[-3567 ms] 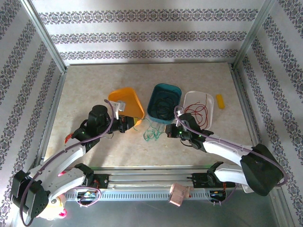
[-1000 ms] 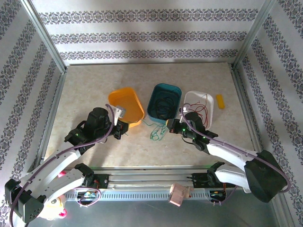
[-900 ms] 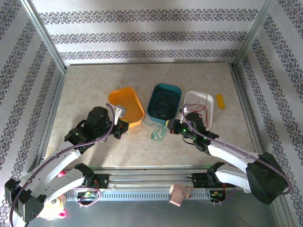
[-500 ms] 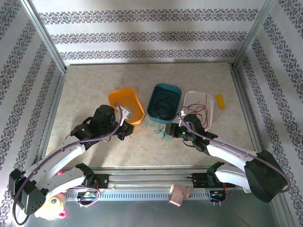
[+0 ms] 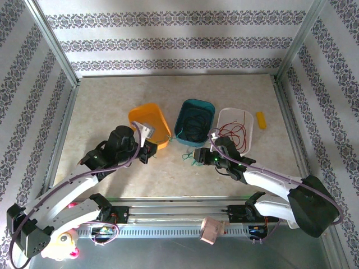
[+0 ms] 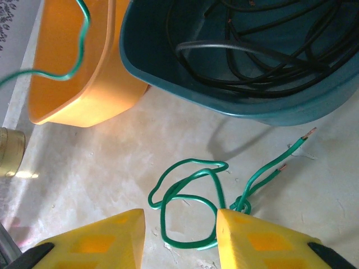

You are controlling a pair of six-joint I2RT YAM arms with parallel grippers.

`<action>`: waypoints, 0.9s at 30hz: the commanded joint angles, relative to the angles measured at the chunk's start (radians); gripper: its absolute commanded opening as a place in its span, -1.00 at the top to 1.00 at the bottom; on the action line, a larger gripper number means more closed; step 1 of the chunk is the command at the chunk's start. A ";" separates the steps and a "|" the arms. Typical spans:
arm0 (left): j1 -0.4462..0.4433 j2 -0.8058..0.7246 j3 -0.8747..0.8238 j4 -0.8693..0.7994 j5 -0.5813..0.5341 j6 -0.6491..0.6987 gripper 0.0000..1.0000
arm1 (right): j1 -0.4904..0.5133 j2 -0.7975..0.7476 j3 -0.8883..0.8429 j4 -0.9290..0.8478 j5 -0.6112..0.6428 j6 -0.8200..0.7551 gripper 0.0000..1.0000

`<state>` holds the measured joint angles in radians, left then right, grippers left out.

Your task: Untangle the cables

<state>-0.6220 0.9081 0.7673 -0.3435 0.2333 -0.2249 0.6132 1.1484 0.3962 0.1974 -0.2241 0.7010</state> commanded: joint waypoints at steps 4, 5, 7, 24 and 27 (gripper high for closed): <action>0.025 0.019 0.070 0.062 -0.400 -0.107 1.00 | 0.007 -0.054 -0.014 -0.014 0.022 -0.017 0.23; 0.034 0.038 0.073 0.073 -0.421 -0.112 1.00 | 0.006 -0.058 -0.013 -0.018 0.023 -0.021 0.23; 0.049 0.098 0.093 0.086 -0.437 -0.118 1.00 | 0.006 -0.061 -0.010 -0.025 0.023 -0.026 0.23; 0.042 0.526 0.245 0.191 -0.615 0.048 -0.79 | 0.013 -0.121 0.000 -0.093 0.027 -0.051 0.20; 0.013 0.475 0.213 0.229 -0.542 0.089 -0.99 | 0.014 -0.124 -0.011 -0.098 0.039 -0.039 0.20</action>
<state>-0.5812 1.4425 0.9878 -0.1978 -0.3485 -0.1978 0.6136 1.0348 0.3962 0.1169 -0.2157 0.6556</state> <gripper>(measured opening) 0.976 0.401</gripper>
